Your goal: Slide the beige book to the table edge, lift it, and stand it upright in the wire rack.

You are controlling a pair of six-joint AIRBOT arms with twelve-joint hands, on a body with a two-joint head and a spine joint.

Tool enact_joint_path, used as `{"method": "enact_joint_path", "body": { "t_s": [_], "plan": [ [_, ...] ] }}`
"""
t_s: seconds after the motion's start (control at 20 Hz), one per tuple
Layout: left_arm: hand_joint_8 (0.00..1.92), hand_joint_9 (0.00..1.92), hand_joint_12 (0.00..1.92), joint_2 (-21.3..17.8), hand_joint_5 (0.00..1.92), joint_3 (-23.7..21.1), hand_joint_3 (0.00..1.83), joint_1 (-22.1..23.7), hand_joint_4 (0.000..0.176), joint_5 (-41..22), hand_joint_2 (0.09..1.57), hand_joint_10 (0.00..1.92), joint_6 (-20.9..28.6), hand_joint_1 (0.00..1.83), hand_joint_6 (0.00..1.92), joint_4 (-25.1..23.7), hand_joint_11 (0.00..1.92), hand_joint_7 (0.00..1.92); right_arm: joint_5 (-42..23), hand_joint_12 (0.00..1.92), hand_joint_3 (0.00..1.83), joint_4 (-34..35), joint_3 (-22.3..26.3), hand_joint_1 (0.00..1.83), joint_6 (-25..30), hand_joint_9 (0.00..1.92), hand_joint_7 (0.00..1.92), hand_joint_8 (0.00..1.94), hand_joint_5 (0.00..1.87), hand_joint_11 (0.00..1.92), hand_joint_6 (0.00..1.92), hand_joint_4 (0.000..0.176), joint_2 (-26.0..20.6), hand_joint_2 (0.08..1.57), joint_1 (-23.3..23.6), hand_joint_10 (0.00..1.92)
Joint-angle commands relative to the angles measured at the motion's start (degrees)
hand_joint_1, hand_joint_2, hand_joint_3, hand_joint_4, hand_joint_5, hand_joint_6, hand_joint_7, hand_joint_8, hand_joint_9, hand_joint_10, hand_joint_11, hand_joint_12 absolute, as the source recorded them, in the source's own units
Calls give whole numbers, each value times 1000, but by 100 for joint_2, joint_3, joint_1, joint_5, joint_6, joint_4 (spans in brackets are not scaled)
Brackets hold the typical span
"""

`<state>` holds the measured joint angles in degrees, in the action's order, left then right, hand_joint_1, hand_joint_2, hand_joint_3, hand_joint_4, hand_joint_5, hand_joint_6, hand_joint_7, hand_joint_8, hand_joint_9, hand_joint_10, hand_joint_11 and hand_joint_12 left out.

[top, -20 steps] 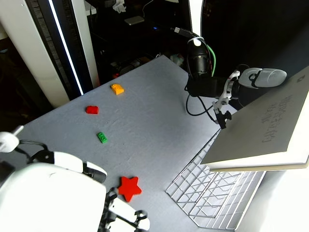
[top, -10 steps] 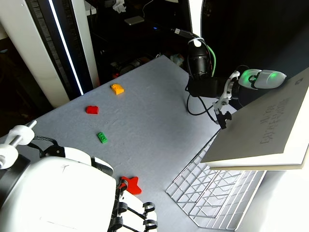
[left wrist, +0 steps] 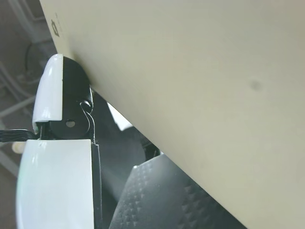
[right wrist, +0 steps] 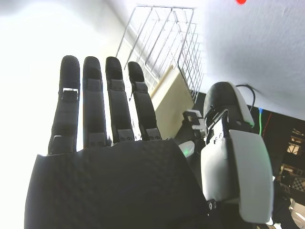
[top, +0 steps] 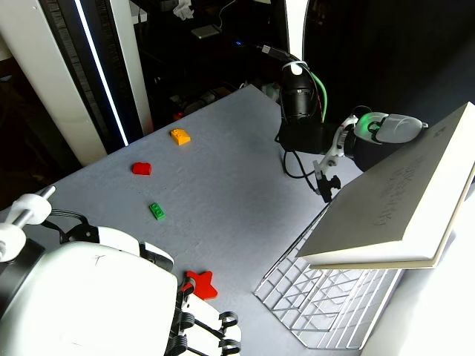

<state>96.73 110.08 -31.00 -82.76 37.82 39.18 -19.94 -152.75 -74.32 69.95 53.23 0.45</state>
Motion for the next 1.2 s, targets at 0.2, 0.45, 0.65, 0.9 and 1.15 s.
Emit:
{"method": "enact_joint_path", "body": {
  "t_s": [0.2, 0.45, 0.65, 0.9, 1.15],
  "plan": [
    [1303, 857, 1385, -30, 681, -180, 1, 56, 0, -514, 1193, 1388, 69, 1357, 1227, -137, 747, 835, 481, 718, 0, 17, -34, 116, 27, 256, 274, 4, 292, 0, 9, 0, -42, 1167, 61, 4],
    [1311, 841, 1407, 19, 679, 50, 1, 89, 0, -499, 1202, 1418, 69, 1348, 1244, -133, 728, 817, 474, 687, 2, 17, -34, 84, 46, 246, 266, 1, 281, 0, 0, 0, -33, 1175, 90, 1],
    [1305, 852, 1422, 133, 704, 234, 0, 125, 0, -489, 1196, 1396, 71, 1348, 1220, -128, 748, 819, 468, 758, 0, 17, -34, 94, 56, 254, 271, 4, 287, 0, 5, 0, 10, 1175, 108, 4],
    [1346, 810, 1417, 245, 710, 368, 0, 87, 0, -488, 1207, 1422, 69, 1349, 1239, -42, 737, 780, 453, 722, 0, 17, -34, 87, 65, 250, 269, 1, 295, 0, 4, 0, 24, 1175, 112, 0],
    [1306, 846, 1424, 407, 664, 469, 0, 37, 0, -507, 1204, 1410, 55, 1351, 1266, 62, 736, 815, 443, 793, 0, 17, -33, 89, 95, 285, 303, 9, 320, 0, 9, 0, 37, 1169, 114, 12]
  ]
}}
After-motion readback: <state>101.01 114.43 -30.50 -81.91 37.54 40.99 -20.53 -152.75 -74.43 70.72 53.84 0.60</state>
